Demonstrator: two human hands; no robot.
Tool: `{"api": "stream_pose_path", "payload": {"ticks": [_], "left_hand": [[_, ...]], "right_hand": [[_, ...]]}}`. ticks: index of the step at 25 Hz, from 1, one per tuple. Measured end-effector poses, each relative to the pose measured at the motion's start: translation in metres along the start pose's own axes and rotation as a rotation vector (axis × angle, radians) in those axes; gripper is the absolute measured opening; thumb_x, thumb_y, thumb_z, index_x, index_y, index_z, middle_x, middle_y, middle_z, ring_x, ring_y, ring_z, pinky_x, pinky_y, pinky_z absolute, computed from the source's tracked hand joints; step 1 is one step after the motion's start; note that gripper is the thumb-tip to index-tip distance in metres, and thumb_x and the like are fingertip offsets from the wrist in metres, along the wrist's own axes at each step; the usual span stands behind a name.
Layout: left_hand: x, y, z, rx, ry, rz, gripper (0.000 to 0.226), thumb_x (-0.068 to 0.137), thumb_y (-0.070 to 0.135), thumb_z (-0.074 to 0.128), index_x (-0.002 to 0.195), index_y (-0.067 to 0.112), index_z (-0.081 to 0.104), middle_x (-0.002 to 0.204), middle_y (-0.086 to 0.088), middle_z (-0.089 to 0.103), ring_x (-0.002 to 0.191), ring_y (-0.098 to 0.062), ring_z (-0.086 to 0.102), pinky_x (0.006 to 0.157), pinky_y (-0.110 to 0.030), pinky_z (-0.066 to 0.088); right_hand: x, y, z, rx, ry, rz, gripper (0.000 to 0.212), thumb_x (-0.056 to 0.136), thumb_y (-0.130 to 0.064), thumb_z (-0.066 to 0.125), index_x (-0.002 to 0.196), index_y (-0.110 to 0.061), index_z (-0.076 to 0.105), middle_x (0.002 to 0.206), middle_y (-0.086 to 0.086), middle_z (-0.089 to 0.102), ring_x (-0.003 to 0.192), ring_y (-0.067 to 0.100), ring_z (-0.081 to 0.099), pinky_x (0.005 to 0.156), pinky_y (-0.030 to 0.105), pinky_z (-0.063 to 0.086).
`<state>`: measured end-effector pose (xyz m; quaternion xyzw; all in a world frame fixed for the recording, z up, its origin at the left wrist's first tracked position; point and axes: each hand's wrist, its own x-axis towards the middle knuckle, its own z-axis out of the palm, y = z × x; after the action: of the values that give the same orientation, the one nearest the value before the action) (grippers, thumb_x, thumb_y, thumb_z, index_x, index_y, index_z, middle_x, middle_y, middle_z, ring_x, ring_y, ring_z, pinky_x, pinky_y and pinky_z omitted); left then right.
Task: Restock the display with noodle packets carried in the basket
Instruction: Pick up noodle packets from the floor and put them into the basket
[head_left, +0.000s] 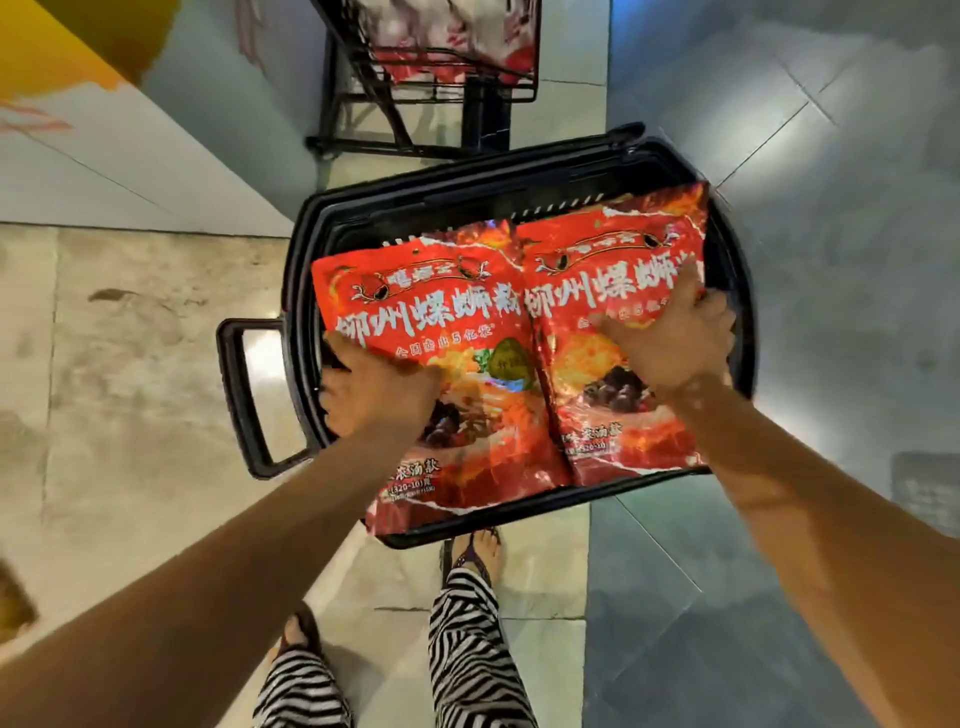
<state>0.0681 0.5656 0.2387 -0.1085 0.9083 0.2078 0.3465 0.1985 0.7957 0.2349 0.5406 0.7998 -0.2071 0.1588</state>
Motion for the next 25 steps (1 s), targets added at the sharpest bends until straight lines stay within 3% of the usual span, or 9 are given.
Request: {"api": "stream_pose_path", "payload": {"ticks": [2,4,6,12,21,25], "left_hand": [[-0.015,0.011,0.009,0.205,0.182,0.346,0.104,0.082,0.057,0.064,0.157,0.025,-0.001,0.163,-0.019,0.0,0.148,-0.043,0.007,0.118,-0.057,0.008],[-0.017,0.017,0.026,0.373,0.155,0.571,0.086,0.087,0.074,0.038,0.156,0.038,0.0,0.164,-0.011,-0.014,0.149,-0.041,-0.01,0.115,-0.063,-0.004],[-0.005,0.016,0.045,0.453,0.1,0.541,0.081,0.083,0.082,0.024,0.154,0.046,0.007,0.165,-0.008,-0.012,0.147,-0.043,-0.018,0.111,-0.068,-0.009],[0.018,0.009,0.08,0.468,0.205,0.479,0.077,0.083,0.081,0.028,0.151,0.045,0.022,0.165,-0.011,0.005,0.147,-0.048,-0.009,0.109,-0.073,-0.002],[0.029,-0.002,0.103,0.443,0.316,0.517,0.075,0.085,0.078,0.031,0.15,0.04,0.03,0.164,-0.015,0.009,0.146,-0.051,-0.005,0.108,-0.073,-0.004],[0.024,-0.002,0.097,0.404,0.315,0.529,0.074,0.085,0.077,0.033,0.15,0.04,0.031,0.164,-0.014,0.01,0.147,-0.049,-0.007,0.109,-0.072,-0.005]], "right_hand": [[-0.009,-0.003,0.019,-0.047,0.092,-0.055,0.112,0.074,-0.081,0.053,0.157,-0.024,0.004,0.155,0.031,0.014,0.143,0.045,0.016,0.114,0.058,0.016],[-0.007,0.002,0.031,-0.075,0.159,-0.074,0.107,0.074,-0.085,0.043,0.157,-0.028,0.005,0.156,0.029,0.013,0.143,0.045,0.016,0.114,0.059,0.015],[-0.001,0.008,0.039,-0.085,0.164,-0.061,0.107,0.072,-0.089,0.037,0.156,-0.03,0.007,0.153,0.027,0.019,0.14,0.045,0.022,0.113,0.058,0.02],[0.013,0.009,0.072,-0.096,0.31,-0.094,0.104,0.074,-0.09,0.035,0.154,-0.025,0.021,0.136,0.033,0.043,0.125,0.047,0.041,0.101,0.057,0.034],[0.024,0.01,0.093,-0.038,0.367,-0.146,0.103,0.076,-0.087,0.035,0.153,-0.019,0.027,0.13,0.031,0.047,0.116,0.044,0.046,0.097,0.056,0.034],[0.02,0.01,0.087,0.004,0.354,-0.126,0.103,0.075,-0.088,0.034,0.154,-0.022,0.025,0.131,0.027,0.046,0.121,0.042,0.044,0.101,0.056,0.032]]}}
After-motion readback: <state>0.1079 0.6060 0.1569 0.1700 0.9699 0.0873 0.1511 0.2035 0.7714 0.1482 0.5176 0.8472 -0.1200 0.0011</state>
